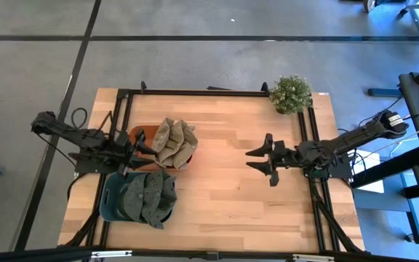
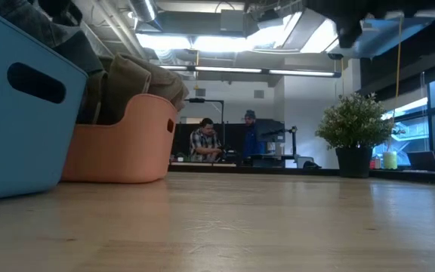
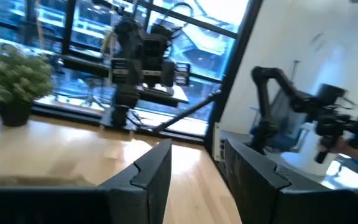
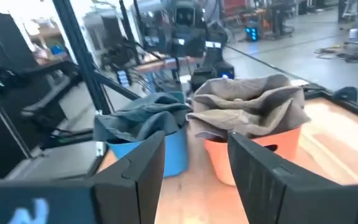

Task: Pick & Place hat
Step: Return to Home Position

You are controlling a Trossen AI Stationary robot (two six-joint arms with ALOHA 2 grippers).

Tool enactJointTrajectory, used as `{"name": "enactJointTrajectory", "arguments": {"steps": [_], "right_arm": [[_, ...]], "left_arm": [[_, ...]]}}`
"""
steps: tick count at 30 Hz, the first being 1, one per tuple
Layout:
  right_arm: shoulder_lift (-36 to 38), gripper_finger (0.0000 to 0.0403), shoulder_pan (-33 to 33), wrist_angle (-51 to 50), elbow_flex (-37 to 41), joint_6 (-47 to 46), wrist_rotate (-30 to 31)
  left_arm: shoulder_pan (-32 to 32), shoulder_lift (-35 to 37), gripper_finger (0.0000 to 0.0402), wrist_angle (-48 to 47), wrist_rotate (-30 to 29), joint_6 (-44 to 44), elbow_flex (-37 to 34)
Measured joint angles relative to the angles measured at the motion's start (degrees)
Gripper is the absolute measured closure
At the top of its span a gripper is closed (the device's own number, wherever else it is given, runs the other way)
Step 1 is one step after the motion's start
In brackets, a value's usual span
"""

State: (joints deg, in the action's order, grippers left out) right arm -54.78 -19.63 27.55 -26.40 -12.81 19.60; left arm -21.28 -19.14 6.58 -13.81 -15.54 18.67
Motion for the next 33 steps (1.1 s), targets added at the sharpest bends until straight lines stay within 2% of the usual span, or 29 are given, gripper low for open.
{"name": "enactJointTrajectory", "arguments": {"steps": [5,11,19,26,33], "right_arm": [[2.4,0.0226,0.9,14.4,9.3,-0.3,-2.8],[2.9,0.0226,1.8,27.2,16.5,-0.1,-4.4],[2.9,0.0226,4.0,27.5,17.5,0.1,-4.5],[4.7,0.0226,7.7,27.5,17.5,2.6,-14.5],[7.6,0.0226,10.5,26.9,17.5,4.7,-16.3]], "left_arm": [[0.0,2.9,0.0258,3.7,0.9,-0.2,-4.7],[1.2,9.9,0.0258,-1.1,0.0,-0.2,-6.6],[5.6,16.4,0.0258,-0.2,2.3,-2.8,-13.2],[9.9,19.1,0.0258,1.4,6.4,-3.8,-17.0],[14.2,19.1,0.0258,2.8,10.7,-3.3,-18.2]]}}
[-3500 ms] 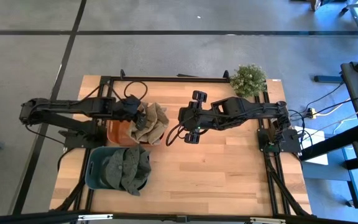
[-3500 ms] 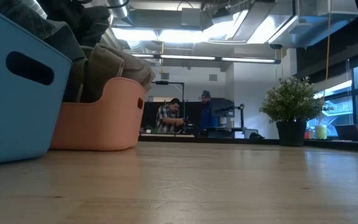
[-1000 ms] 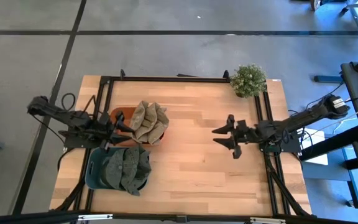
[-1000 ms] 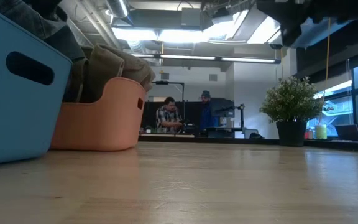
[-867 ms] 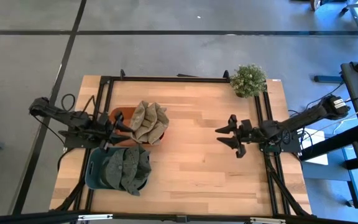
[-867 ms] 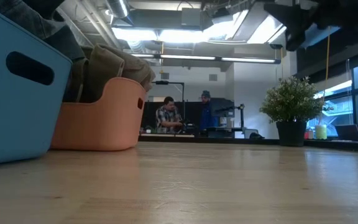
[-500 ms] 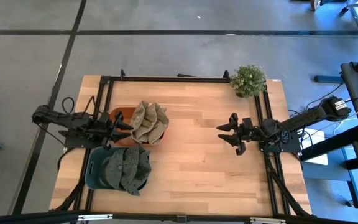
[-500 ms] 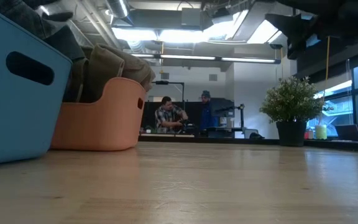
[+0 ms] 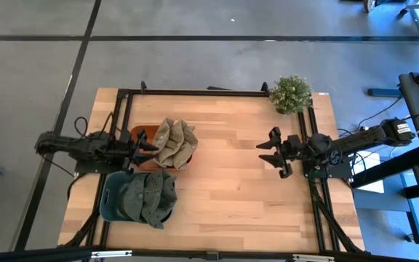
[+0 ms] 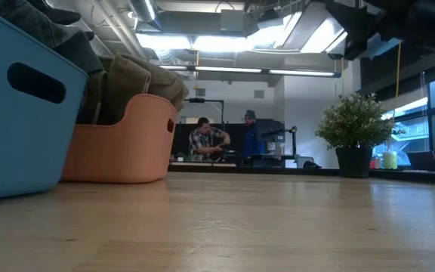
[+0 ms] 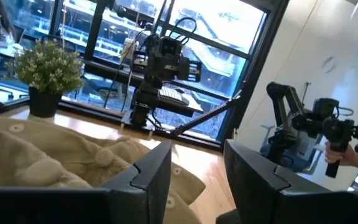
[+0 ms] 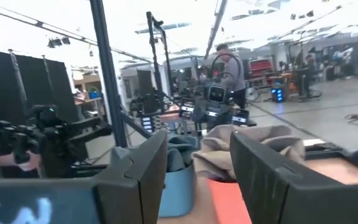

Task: Pick & Place hat
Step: Return to Home Position

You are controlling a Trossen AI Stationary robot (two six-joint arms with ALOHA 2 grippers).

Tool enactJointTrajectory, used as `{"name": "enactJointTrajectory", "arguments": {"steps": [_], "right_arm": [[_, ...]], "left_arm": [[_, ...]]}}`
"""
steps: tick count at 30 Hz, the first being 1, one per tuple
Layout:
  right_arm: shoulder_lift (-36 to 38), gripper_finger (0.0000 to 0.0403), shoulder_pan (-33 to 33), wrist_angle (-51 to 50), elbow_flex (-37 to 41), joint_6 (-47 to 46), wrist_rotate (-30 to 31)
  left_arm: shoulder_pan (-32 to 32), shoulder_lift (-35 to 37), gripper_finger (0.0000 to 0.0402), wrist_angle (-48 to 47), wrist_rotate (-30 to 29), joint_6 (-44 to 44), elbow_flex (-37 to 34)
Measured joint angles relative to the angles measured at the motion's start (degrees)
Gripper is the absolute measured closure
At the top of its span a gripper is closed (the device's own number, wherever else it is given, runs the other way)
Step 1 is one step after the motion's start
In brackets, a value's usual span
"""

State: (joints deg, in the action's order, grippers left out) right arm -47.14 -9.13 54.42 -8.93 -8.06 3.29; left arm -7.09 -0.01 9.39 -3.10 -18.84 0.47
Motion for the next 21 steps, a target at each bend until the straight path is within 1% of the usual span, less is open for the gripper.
{"name": "enactJointTrajectory", "arguments": {"steps": [2,4,8,11,14,18,21], "right_arm": [[0.1,0.0226,0.7,0.4,0.5,1.4,-0.4],[0.1,0.0226,1.3,3.1,2.5,2.1,-1.3],[0.7,0.0226,1.9,14.7,8.6,0.1,-2.0],[2.2,0.0226,1.9,12.6,8.0,0.2,-2.0],[3.2,0.0226,1.9,9.9,8.6,0.1,-1.4],[5.6,0.0226,1.9,2.8,8.6,-0.4,4.4],[8.7,0.0226,1.9,-2.4,8.6,-0.3,8.5]], "left_arm": [[1.1,0.0,0.0258,-0.1,0.2,0.9,0.0],[2.0,0.0,0.0258,-0.1,-0.5,1.3,0.0],[3.0,0.0,0.0258,-0.1,-1.8,0.9,0.0],[3.2,0.0,0.0258,-0.2,-1.8,1.3,0.0],[3.2,-0.1,0.0258,-0.6,-1.9,4.7,0.0],[3.2,-0.5,0.0258,-0.6,-2.1,8.8,0.0],[3.1,-0.5,0.0258,-0.6,-1.9,9.0,0.0]]}}
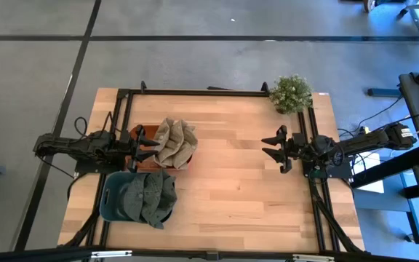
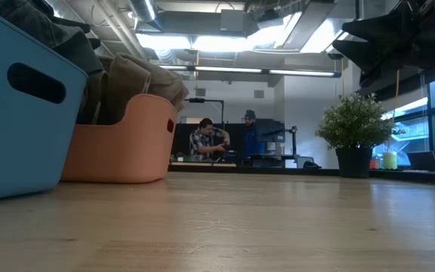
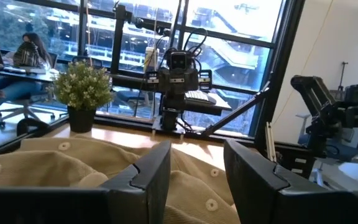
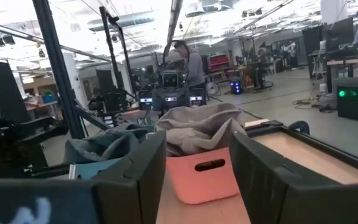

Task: Pick & Place hat
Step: Return to Home Position

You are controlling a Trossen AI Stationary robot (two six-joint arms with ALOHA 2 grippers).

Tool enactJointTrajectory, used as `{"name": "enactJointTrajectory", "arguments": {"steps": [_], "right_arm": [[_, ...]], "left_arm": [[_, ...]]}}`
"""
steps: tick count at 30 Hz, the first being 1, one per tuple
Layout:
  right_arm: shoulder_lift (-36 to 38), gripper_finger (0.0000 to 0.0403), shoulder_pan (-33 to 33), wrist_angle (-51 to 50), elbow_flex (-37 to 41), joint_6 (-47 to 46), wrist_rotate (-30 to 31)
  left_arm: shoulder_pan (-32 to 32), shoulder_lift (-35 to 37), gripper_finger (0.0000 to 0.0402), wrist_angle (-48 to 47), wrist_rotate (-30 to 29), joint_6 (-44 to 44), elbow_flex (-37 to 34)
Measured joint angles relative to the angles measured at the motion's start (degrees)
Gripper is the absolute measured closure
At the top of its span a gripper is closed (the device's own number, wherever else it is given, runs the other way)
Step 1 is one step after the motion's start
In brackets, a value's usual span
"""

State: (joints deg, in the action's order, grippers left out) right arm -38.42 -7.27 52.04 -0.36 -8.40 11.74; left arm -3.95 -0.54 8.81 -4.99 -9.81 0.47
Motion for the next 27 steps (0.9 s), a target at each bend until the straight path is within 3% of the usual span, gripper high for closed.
{"name": "enactJointTrajectory", "arguments": {"steps": [12,27], "right_arm": [[14.6,0.0226,0.0,-17.3,0.0,2.1,-1.7],[35.2,0.0226,0.0,-49.5,0.0,1.2,-1.9]], "left_arm": [[0.0,0.0,0.0258,0.0,0.0,0.1,0.0],[0.0,0.0,0.0258,0.0,0.0,0.1,0.0]]}}
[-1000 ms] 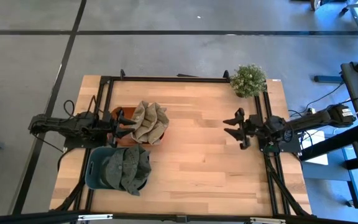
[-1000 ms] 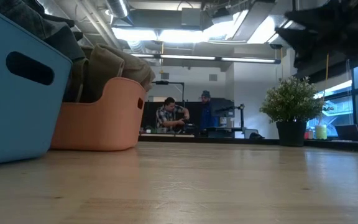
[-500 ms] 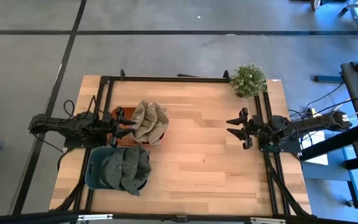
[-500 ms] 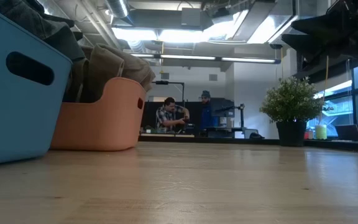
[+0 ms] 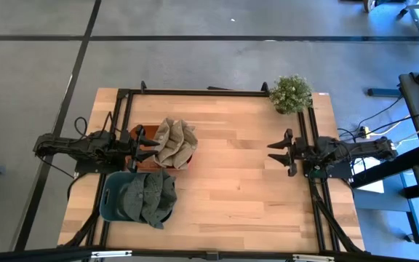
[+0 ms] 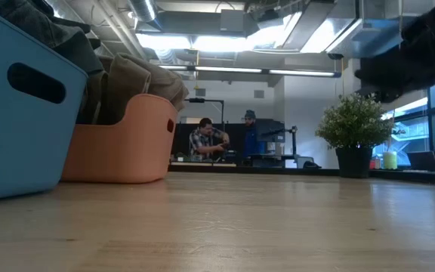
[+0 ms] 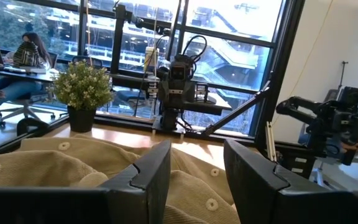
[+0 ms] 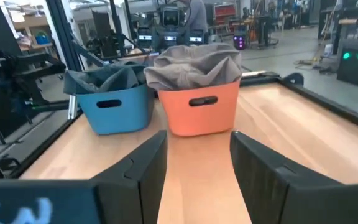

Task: Pick & Place hat
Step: Return to Home Position

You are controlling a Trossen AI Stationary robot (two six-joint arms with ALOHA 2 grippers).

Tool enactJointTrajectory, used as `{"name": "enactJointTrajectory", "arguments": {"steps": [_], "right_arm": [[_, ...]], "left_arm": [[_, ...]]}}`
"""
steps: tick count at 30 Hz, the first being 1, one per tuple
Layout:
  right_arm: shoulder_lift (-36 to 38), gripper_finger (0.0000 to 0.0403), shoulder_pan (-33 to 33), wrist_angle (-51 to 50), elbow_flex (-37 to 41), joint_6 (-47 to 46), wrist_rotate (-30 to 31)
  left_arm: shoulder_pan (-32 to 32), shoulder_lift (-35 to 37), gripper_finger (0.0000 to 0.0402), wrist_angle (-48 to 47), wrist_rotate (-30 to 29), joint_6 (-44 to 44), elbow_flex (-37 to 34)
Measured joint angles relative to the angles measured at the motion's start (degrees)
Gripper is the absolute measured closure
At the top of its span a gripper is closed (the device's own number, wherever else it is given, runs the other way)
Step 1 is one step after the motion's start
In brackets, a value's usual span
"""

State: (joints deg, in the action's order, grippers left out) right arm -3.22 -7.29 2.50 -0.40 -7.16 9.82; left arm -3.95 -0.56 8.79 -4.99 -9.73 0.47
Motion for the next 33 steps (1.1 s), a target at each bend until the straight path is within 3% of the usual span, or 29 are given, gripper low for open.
{"name": "enactJointTrajectory", "arguments": {"steps": [4,33], "right_arm": [[3.2,0.0226,0.0,-3.6,-1.7,1.7,0.8],[2.7,0.0226,0.0,-5.0,-2.0,1.5,1.1]], "left_arm": [[0.0,0.0,0.0258,0.0,0.0,0.0,0.0],[0.0,0.0,0.0258,0.0,0.0,0.0,0.0]]}}
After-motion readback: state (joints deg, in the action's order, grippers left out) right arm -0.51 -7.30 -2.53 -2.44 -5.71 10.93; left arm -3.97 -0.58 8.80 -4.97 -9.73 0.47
